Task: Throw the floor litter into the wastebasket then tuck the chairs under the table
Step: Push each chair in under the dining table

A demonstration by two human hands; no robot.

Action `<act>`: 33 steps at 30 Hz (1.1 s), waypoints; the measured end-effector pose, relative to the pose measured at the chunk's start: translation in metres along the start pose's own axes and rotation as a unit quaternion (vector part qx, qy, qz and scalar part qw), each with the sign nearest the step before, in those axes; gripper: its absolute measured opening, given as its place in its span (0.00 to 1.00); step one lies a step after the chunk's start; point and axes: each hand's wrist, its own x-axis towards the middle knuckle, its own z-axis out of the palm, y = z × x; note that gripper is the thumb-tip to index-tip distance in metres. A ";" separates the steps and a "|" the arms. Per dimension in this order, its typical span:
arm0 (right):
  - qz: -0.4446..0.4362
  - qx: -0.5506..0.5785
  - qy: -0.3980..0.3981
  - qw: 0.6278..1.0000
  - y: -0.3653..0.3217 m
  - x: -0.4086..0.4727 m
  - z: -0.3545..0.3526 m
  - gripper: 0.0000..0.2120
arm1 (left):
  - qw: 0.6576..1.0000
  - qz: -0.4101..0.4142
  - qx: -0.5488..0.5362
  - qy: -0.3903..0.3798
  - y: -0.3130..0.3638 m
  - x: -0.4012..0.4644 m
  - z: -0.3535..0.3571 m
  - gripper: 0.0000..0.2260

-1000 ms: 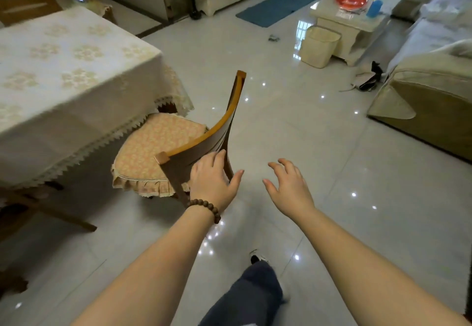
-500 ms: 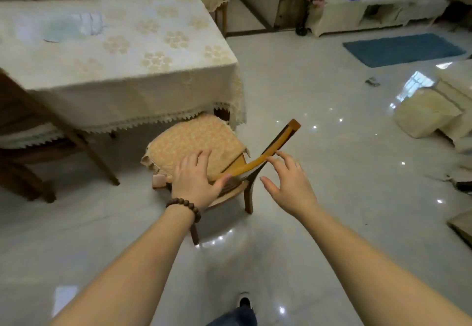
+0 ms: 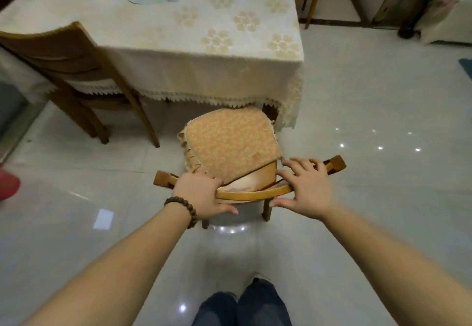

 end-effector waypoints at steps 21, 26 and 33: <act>-0.084 -0.078 0.020 0.993 0.078 0.090 -0.017 0.19 | 0.995 -0.079 0.045 0.052 0.014 0.076 -0.030 0.31; -0.096 -0.072 0.030 0.992 0.082 0.122 -0.023 0.18 | 0.994 -0.076 0.055 0.062 -0.004 0.101 -0.035 0.35; -0.099 -0.072 0.029 0.992 0.087 0.191 -0.027 0.19 | 0.993 -0.076 0.060 0.061 -0.047 0.152 -0.045 0.32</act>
